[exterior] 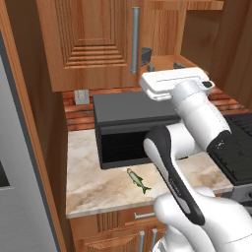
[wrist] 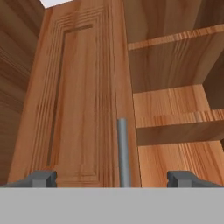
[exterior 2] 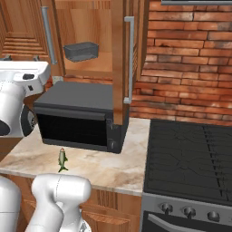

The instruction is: Retrieve the tupperware from the cabinet, then place the raw meat into the tupperware to avoid contamination.

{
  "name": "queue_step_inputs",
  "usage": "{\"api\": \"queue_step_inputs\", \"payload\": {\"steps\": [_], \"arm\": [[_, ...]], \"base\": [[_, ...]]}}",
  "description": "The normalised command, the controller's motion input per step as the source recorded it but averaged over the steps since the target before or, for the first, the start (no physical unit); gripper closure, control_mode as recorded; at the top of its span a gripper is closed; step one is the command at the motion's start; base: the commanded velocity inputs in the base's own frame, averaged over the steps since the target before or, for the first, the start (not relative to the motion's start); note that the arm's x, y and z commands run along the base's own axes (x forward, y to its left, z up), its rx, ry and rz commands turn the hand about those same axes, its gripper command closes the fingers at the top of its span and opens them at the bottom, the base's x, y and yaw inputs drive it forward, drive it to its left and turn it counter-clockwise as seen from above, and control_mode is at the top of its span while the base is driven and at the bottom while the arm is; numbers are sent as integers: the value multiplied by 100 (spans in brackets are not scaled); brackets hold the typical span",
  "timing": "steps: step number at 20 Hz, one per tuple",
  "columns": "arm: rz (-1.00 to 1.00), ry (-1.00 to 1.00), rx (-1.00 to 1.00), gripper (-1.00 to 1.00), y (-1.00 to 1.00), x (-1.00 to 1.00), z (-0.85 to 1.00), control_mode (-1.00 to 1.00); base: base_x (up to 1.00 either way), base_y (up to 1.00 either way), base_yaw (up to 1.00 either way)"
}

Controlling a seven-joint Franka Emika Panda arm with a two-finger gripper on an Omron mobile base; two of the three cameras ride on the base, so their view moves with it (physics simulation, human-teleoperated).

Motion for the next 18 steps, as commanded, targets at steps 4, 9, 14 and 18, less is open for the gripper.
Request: {"api": "queue_step_inputs", "payload": {"steps": [4,9,14,18], "arm": [[0,6,0,-100,0,30,0,-100],[0,3,0,-100,0,31,0,-100],[0,0,0,-100,0,28,0,-100],[0,0,0,-100,1,29,-1,-100]], "base": [[0,0,0],[0,0,0],[0,0,0],[0,0,0]]}}
